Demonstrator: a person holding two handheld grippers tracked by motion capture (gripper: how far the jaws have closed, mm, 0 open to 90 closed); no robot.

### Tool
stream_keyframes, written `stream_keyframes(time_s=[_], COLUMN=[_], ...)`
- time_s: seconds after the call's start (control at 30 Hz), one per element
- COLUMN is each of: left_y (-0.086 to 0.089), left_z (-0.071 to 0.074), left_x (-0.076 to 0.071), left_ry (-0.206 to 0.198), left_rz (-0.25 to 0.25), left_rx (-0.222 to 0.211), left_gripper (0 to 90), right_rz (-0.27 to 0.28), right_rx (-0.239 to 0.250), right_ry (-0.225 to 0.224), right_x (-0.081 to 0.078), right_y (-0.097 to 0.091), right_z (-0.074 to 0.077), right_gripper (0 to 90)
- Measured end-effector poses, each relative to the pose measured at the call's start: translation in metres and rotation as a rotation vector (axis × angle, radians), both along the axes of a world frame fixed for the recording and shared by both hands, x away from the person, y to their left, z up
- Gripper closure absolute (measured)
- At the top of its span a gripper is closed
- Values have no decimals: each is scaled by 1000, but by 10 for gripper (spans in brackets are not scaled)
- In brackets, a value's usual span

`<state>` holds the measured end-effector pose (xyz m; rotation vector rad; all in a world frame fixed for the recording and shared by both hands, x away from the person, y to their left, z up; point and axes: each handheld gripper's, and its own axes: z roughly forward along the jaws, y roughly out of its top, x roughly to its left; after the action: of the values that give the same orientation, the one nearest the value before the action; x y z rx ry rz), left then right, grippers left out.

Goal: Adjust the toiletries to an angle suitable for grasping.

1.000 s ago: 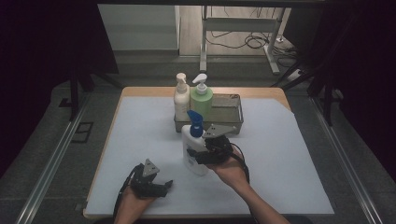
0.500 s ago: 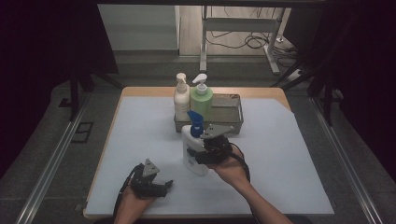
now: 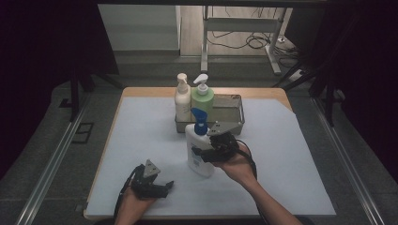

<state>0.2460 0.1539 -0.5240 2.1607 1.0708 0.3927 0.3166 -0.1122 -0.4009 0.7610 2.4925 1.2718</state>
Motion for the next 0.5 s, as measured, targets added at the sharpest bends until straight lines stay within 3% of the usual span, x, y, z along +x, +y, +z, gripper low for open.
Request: stream_keyframes(time_s=[0.5], left_y=[0], left_z=[0], left_x=[0], left_ry=[0], left_rz=[0], left_rx=[-1], left_gripper=[130], right_rz=[-10], right_rx=[2], right_ry=[21], right_x=[8], right_y=[-21], right_z=[27], right_gripper=[399])
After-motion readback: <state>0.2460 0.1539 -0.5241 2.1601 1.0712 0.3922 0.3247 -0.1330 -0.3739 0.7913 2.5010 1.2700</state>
